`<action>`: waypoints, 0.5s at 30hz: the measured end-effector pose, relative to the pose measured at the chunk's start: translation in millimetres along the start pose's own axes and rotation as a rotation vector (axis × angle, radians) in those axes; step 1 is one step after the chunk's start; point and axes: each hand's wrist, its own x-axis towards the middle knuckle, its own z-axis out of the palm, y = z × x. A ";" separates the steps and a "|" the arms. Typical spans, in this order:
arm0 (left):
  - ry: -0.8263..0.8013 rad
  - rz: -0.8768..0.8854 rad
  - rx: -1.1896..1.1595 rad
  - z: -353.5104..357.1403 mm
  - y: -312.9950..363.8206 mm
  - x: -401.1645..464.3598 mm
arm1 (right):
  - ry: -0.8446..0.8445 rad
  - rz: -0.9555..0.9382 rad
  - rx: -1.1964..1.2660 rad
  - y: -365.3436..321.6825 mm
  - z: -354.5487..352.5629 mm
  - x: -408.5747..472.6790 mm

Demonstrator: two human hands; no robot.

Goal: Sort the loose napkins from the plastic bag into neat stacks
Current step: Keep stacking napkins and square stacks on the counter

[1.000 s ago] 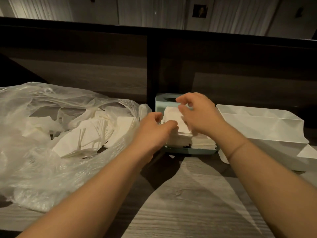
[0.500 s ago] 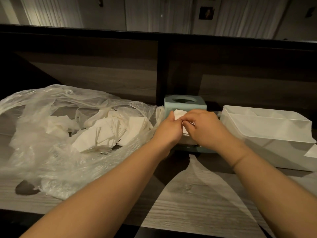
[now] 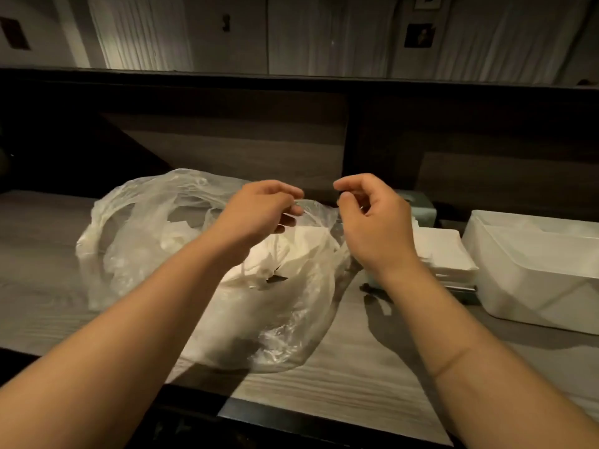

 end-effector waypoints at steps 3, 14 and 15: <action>0.065 0.006 0.025 -34.1 -29.0 6.5 | -0.037 0.064 0.089 -14.4 26.5 1.7; 0.202 0.066 0.199 -55.8 -107.7 5.9 | -0.309 0.228 -0.088 8.7 102.7 -23.9; 0.167 0.054 0.210 -57.3 -112.5 6.5 | -0.340 0.230 -0.115 12.5 105.1 -26.4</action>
